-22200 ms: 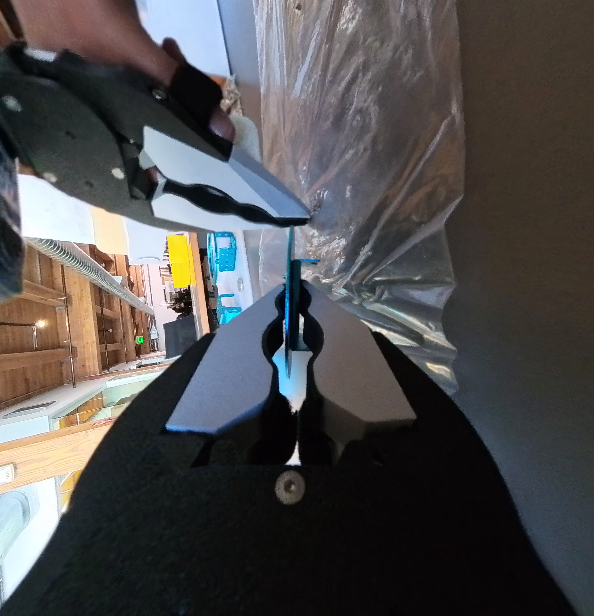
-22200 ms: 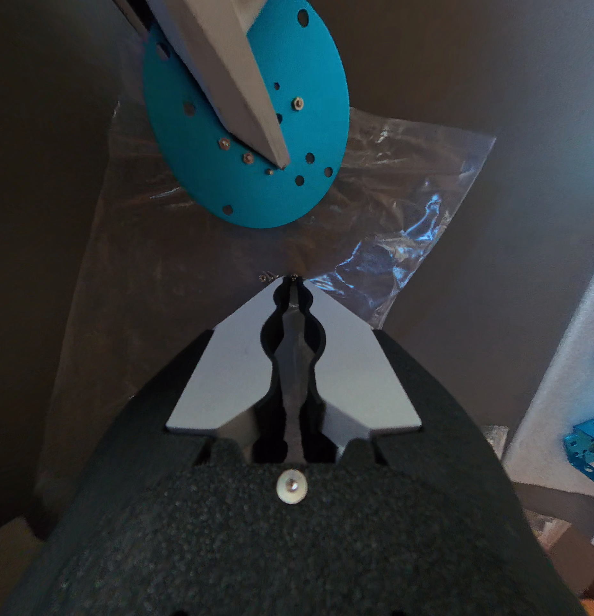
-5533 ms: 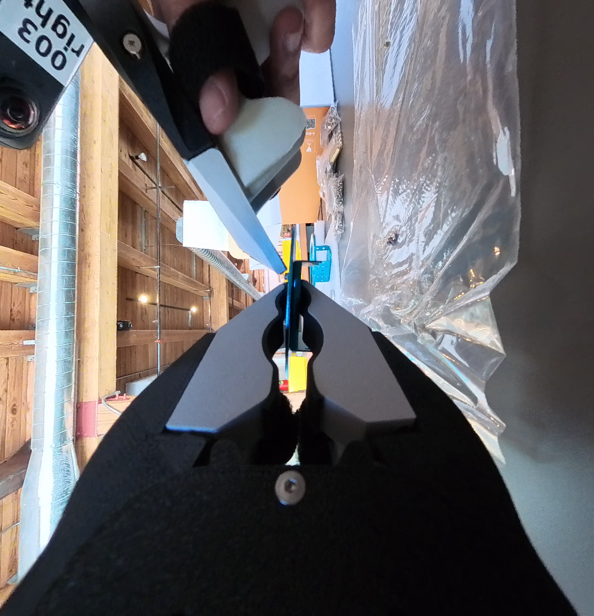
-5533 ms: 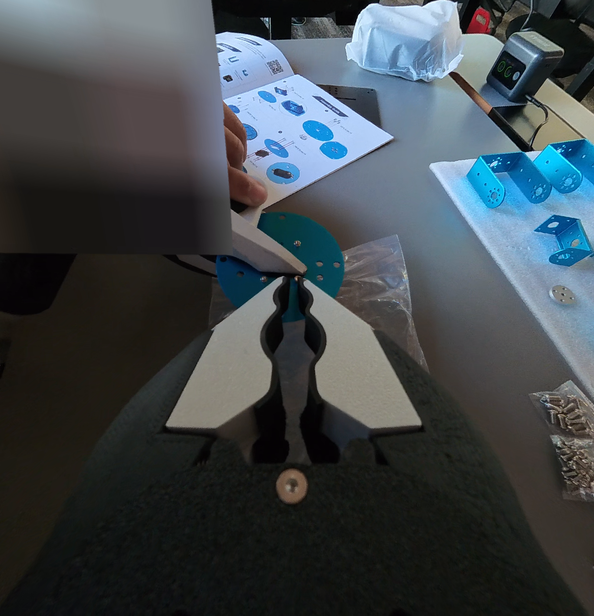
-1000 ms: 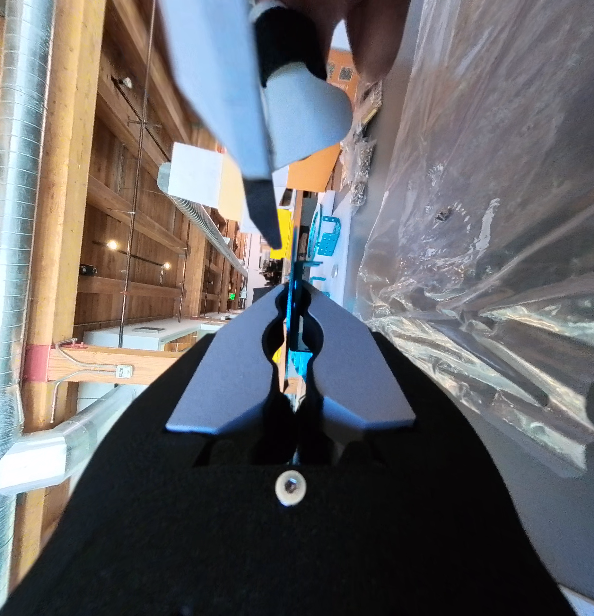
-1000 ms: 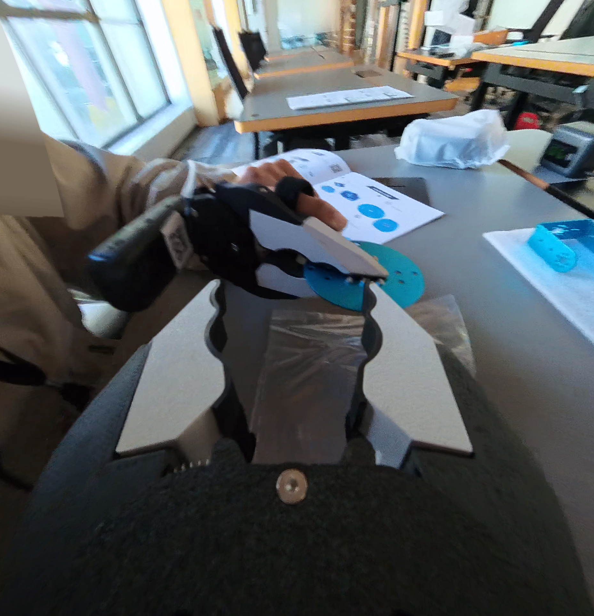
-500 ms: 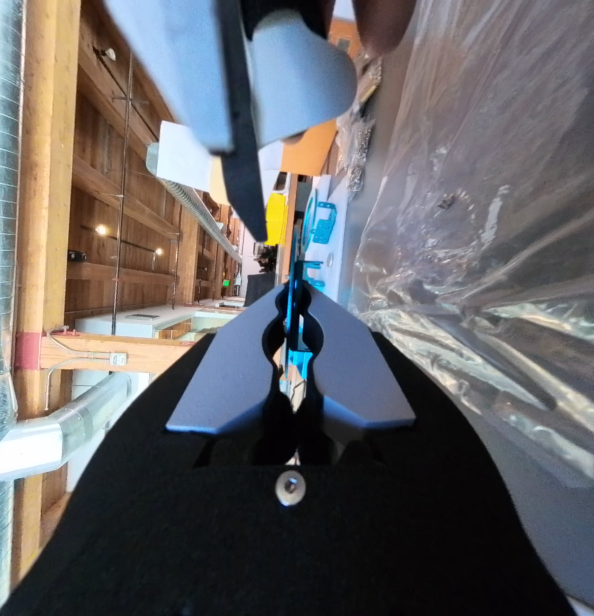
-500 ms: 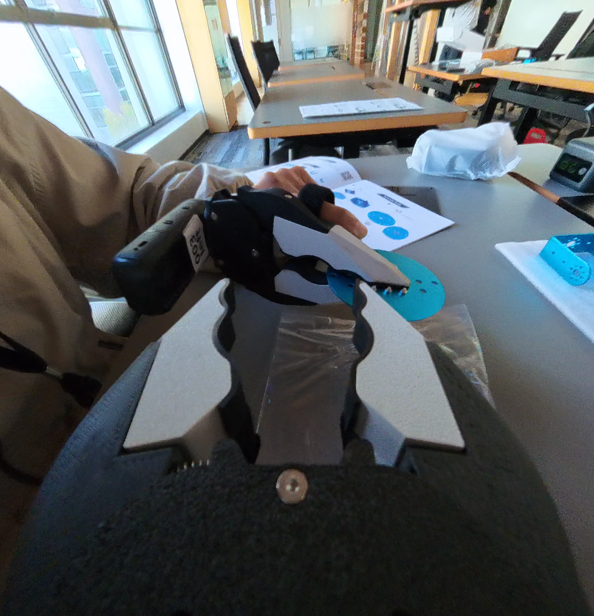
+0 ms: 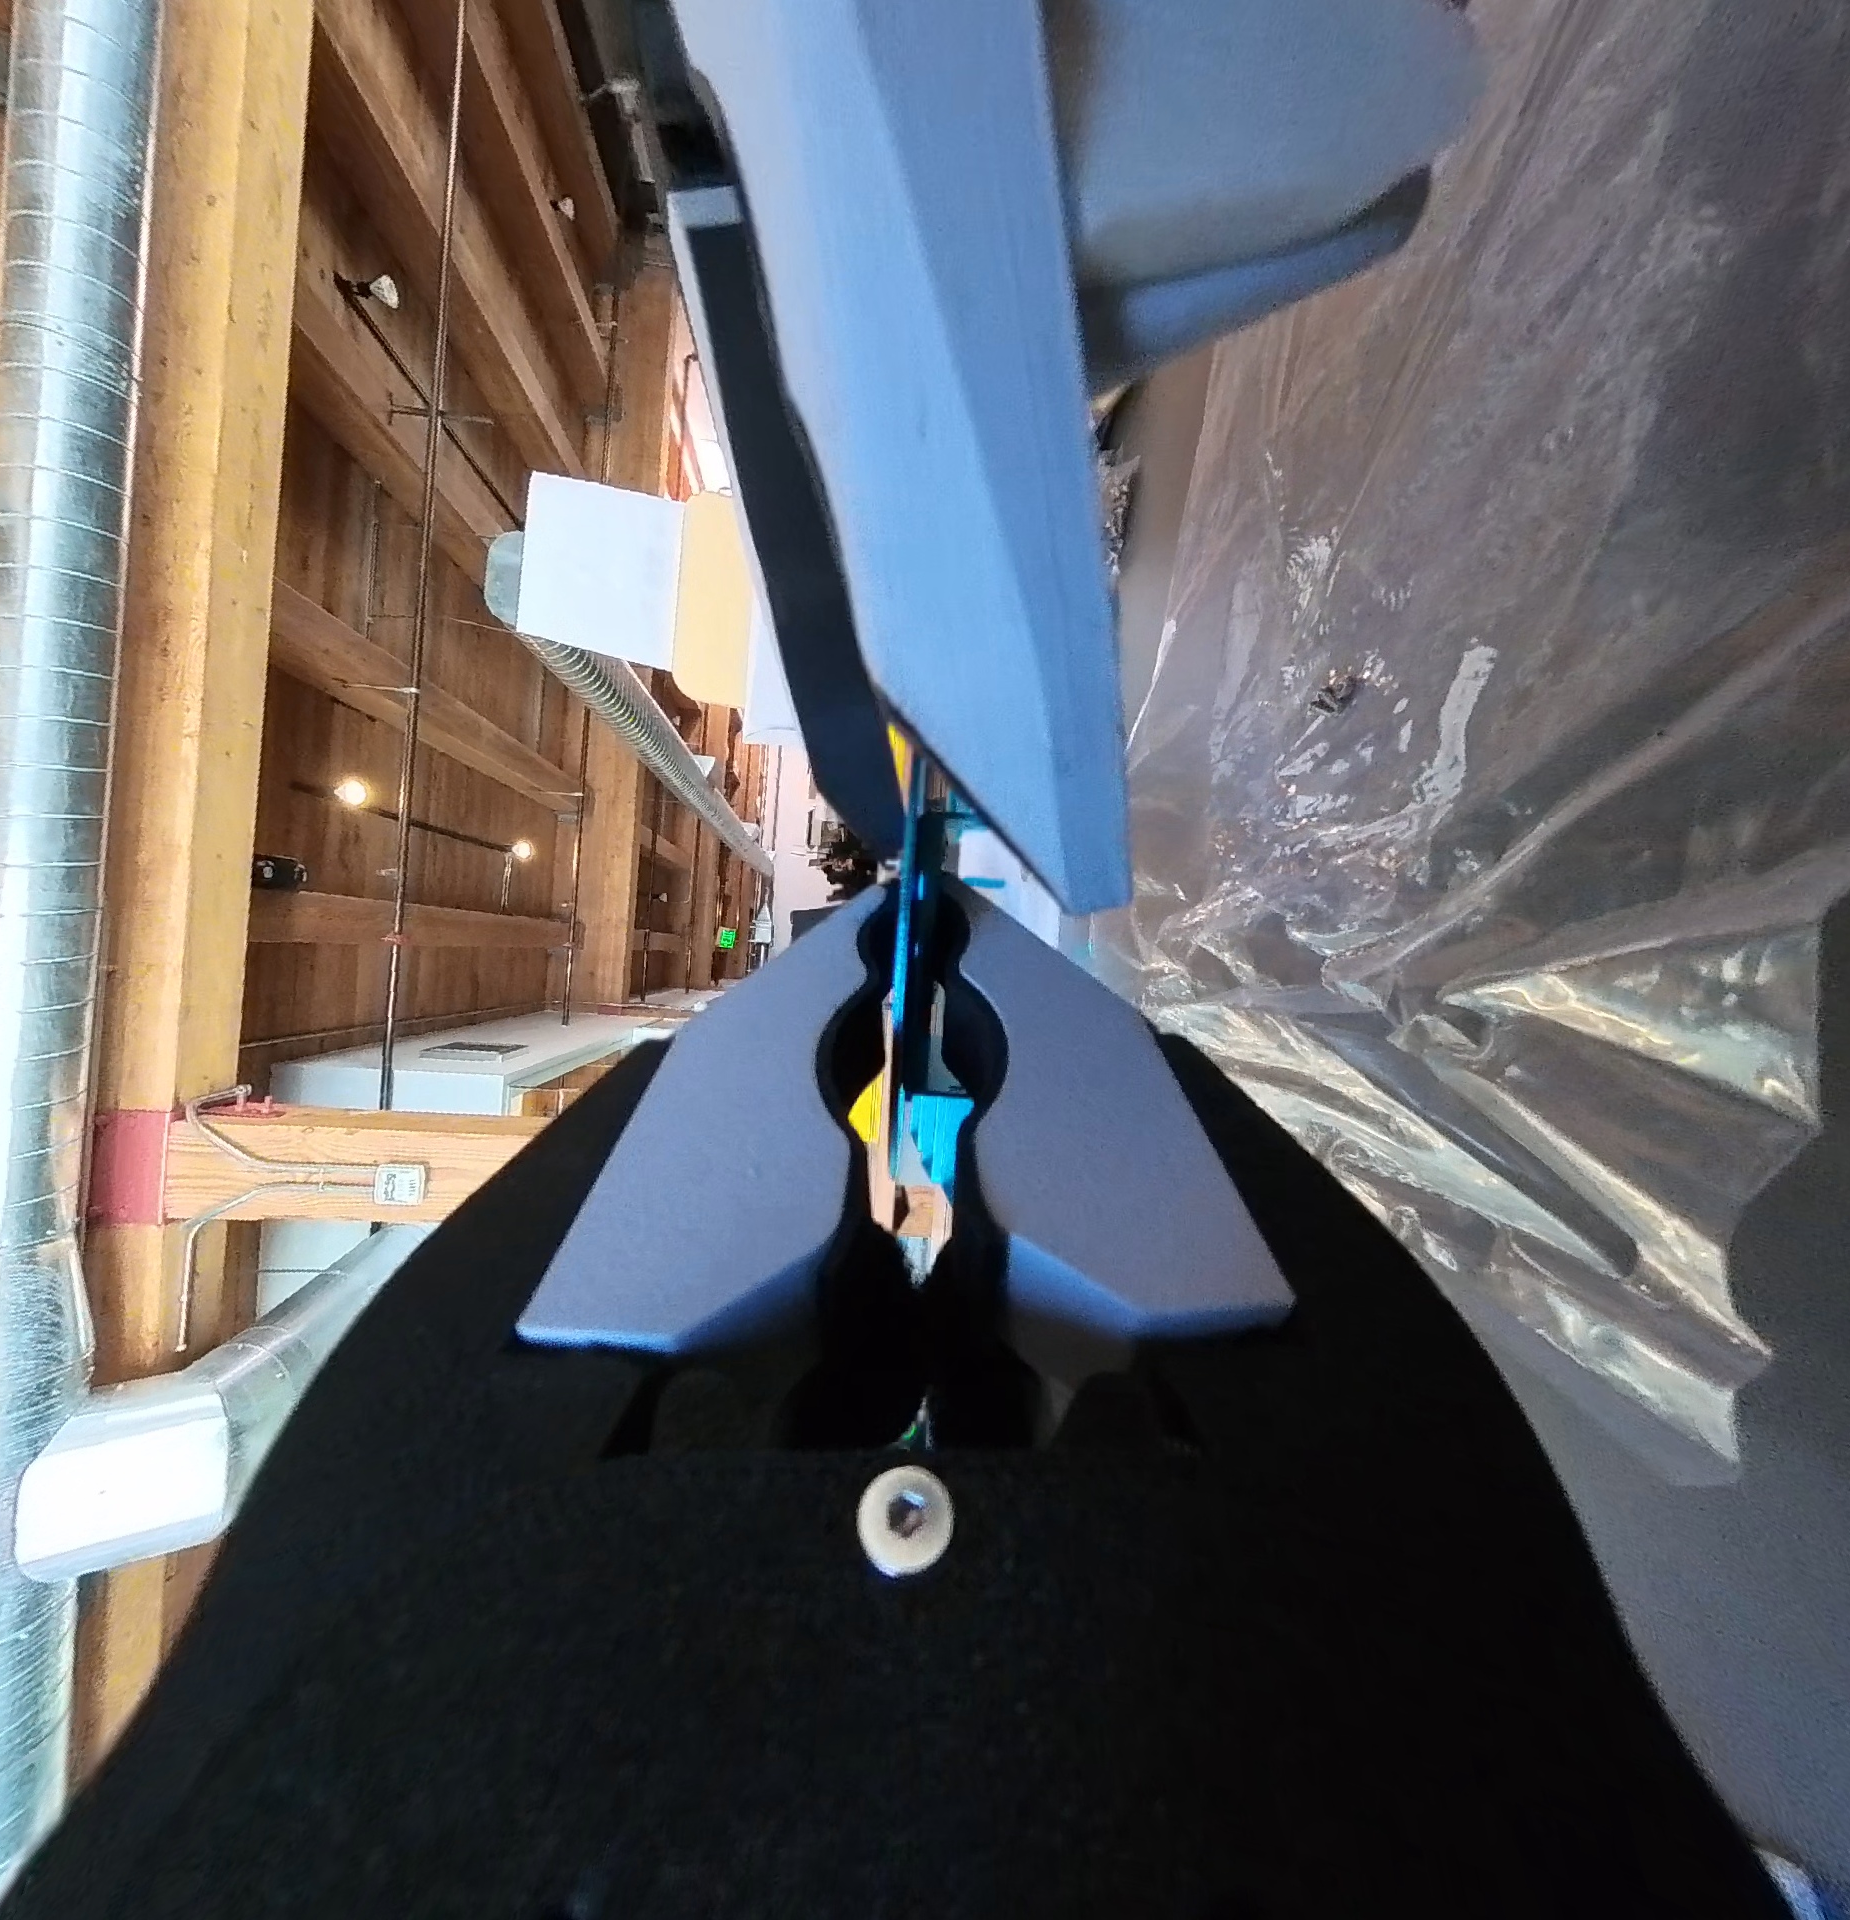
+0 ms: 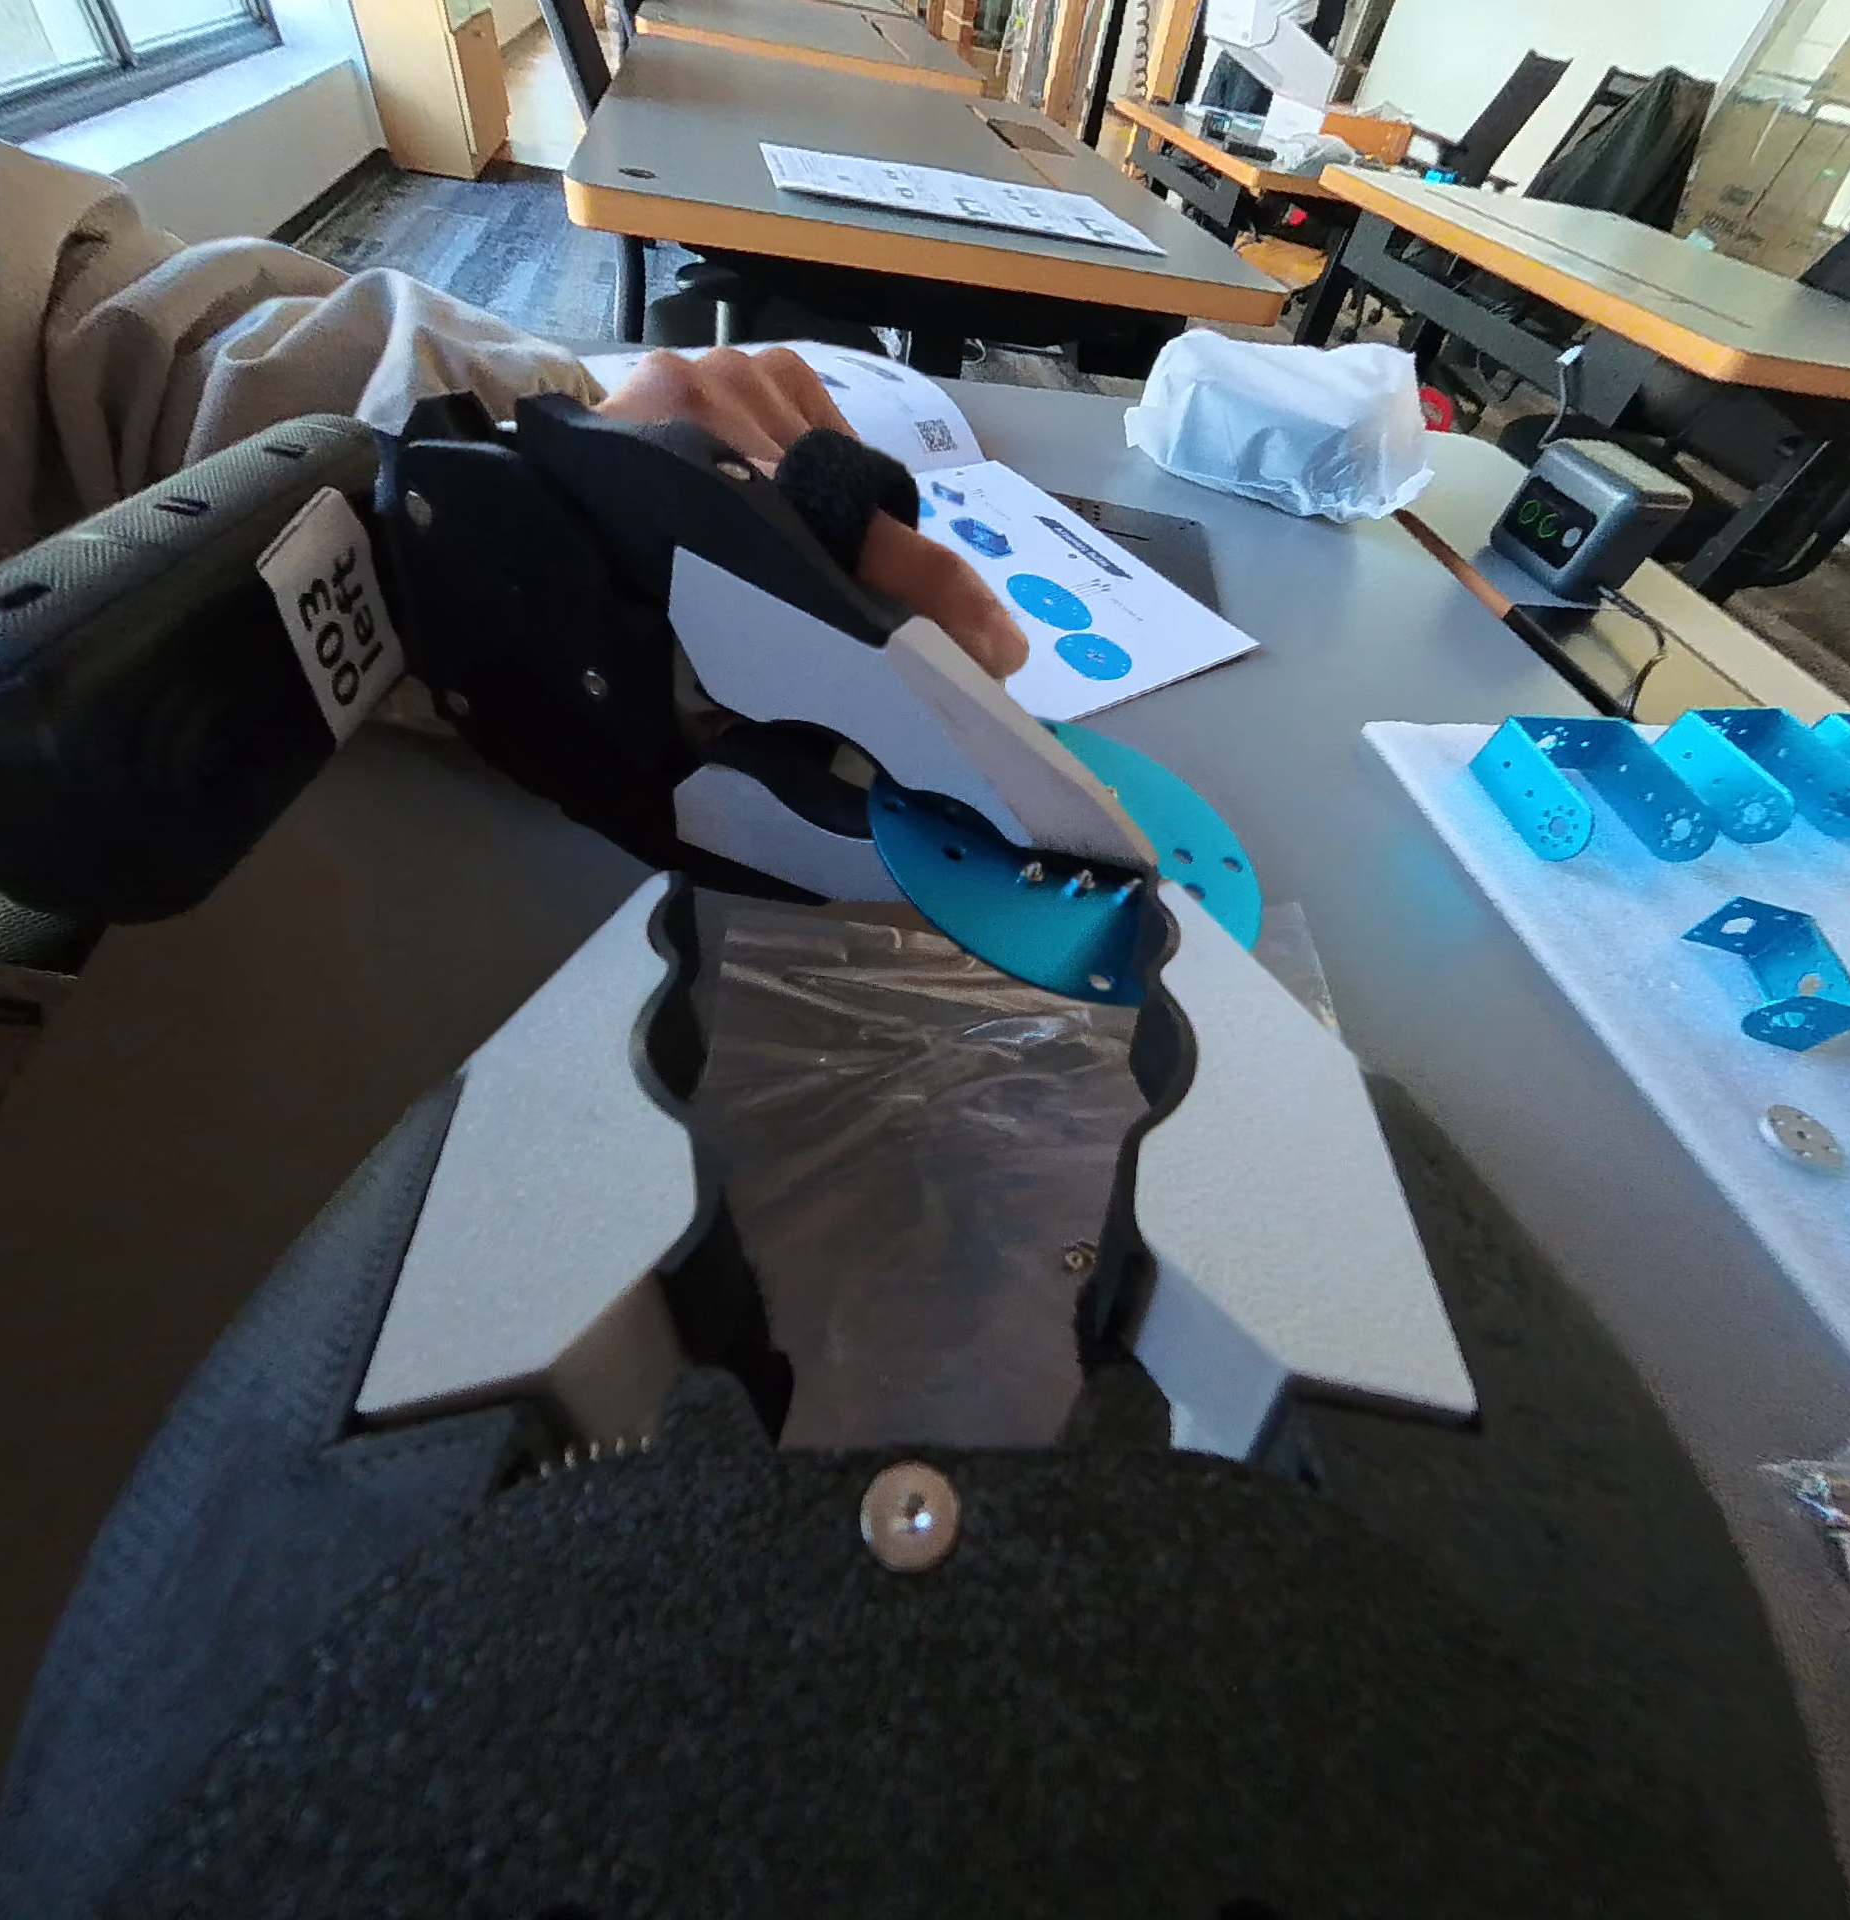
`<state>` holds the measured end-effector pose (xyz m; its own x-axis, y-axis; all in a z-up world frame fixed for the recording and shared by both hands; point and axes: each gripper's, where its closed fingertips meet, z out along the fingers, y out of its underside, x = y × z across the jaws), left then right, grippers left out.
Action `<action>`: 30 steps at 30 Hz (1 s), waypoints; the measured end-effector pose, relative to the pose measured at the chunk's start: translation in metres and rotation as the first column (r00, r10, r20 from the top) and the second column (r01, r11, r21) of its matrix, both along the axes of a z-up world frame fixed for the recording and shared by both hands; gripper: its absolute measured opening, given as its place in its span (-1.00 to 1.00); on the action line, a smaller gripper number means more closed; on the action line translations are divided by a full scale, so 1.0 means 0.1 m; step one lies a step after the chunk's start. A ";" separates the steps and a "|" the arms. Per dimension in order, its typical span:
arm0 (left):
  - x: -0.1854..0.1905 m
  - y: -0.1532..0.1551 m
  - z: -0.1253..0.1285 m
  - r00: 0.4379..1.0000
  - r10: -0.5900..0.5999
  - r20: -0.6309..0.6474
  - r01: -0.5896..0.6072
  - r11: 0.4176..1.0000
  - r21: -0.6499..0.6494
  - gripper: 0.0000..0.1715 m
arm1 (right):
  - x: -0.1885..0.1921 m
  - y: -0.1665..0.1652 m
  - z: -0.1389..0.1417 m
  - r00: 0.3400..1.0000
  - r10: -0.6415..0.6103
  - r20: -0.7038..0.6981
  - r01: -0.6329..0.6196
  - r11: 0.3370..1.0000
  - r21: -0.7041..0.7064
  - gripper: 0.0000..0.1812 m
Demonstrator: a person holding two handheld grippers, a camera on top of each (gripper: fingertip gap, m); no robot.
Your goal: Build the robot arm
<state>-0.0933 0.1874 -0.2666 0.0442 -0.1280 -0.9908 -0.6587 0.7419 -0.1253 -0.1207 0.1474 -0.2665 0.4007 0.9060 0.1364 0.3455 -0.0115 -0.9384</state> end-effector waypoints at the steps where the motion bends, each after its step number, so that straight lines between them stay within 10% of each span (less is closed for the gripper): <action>1: 0.00 0.01 -0.02 1.000 0.003 -0.006 -0.004 1.000 -0.003 -0.99 | 0.00 0.00 -0.01 1.000 0.000 0.000 0.000 1.000 -0.013 -0.08; 30: -0.09 0.20 0.04 0.996 0.068 0.056 -0.061 0.992 -0.107 -0.99 | 0.13 -0.11 0.32 0.984 0.085 -0.158 -0.098 0.992 -0.076 -0.31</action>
<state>-0.1028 0.2078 -0.2626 0.1142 -0.2265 -0.9673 -0.6938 0.6787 -0.2409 -0.1072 0.1361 -0.2344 0.3258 0.9454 0.0024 0.2003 -0.0666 -0.9775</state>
